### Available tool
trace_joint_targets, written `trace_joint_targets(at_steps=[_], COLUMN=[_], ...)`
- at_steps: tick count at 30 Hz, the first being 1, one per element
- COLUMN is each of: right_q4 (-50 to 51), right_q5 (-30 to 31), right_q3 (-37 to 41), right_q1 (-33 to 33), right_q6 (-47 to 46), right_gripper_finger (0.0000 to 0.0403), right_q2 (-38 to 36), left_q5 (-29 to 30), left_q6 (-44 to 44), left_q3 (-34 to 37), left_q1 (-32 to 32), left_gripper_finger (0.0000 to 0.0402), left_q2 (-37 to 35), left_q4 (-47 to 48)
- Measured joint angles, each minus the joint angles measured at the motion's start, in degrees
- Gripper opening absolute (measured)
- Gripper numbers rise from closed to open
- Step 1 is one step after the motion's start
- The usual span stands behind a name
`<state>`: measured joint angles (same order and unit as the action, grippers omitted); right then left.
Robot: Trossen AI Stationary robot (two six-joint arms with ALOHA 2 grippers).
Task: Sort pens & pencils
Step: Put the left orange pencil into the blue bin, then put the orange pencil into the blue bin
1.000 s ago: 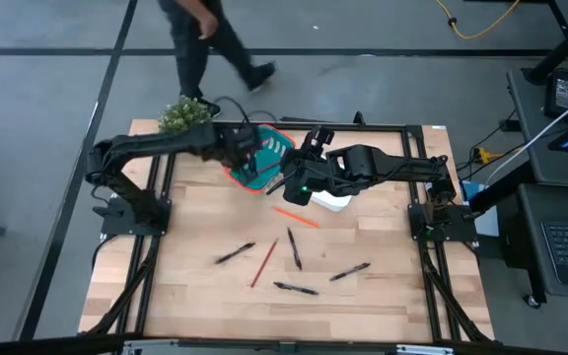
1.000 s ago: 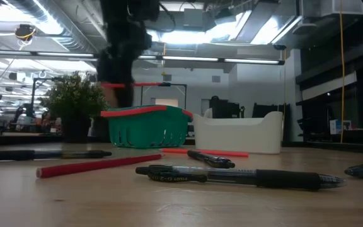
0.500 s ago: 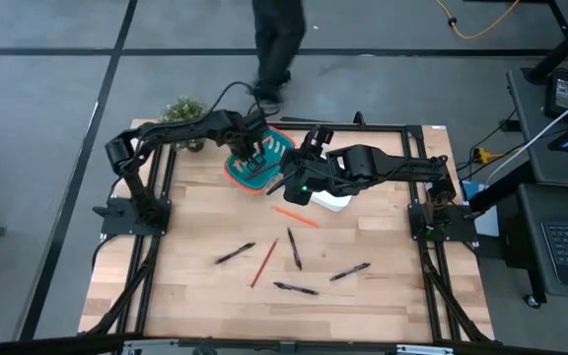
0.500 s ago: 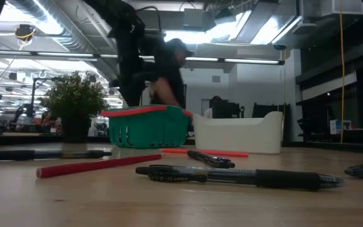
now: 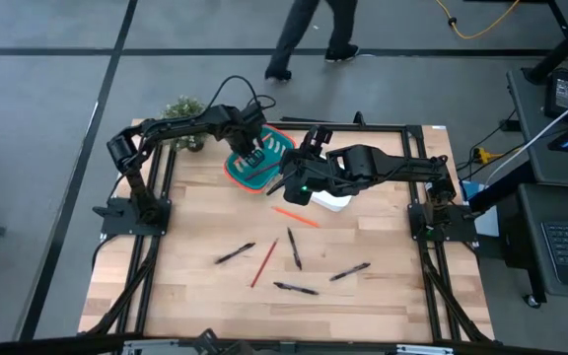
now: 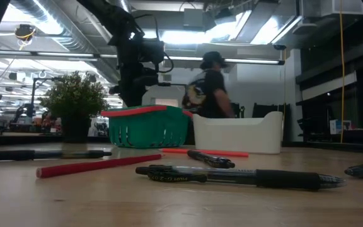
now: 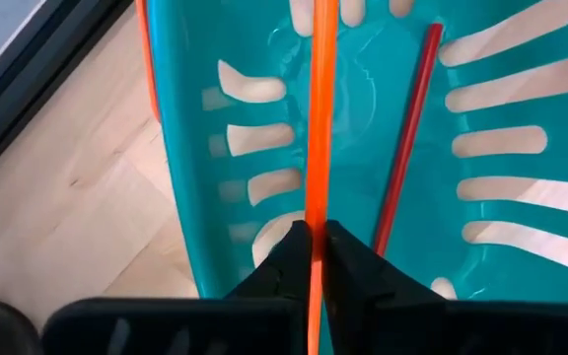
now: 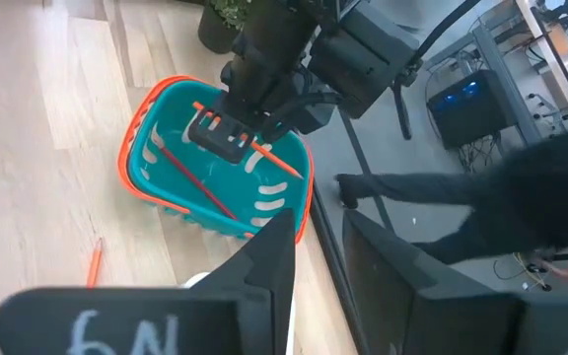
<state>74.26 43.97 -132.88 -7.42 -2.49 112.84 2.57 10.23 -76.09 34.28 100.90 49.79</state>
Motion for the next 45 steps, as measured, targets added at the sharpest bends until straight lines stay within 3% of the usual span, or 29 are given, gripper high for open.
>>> trace_joint_targets(at_steps=[13,20,25,33,39,45], right_q4=[0.0,0.0,0.0,1.0,0.9,-1.4], right_q5=[0.0,0.0,0.7,15.3,27.4,31.2], right_q3=[0.0,0.0,0.0,0.0,-0.1,-2.0], right_q1=[0.0,0.0,0.0,0.0,0.0,0.0], right_q6=[0.0,0.0,0.0,2.0,7.0,9.3], right_gripper_finger=[0.009,0.009,0.009,0.009,0.009,0.009], right_q2=[0.0,0.0,0.0,0.0,0.0,-0.5], left_q5=[-0.4,-0.8,-1.8,9.7,10.2,8.9], left_q6=[-0.3,-0.4,-2.3,5.0,0.3,-11.1], left_q3=[0.0,0.0,0.0,0.4,4.7,8.1], left_q1=[0.0,-0.5,-4.7,-18.8,-32.4,-36.6], left_gripper_finger=[0.0071,0.0074,0.0077,0.0071,0.0073,0.0067], left_q2=[0.0,-0.3,-2.2,-5.0,-5.1,-4.7], left_q4=[-0.6,-0.3,4.1,18.4,9.6,-5.0])
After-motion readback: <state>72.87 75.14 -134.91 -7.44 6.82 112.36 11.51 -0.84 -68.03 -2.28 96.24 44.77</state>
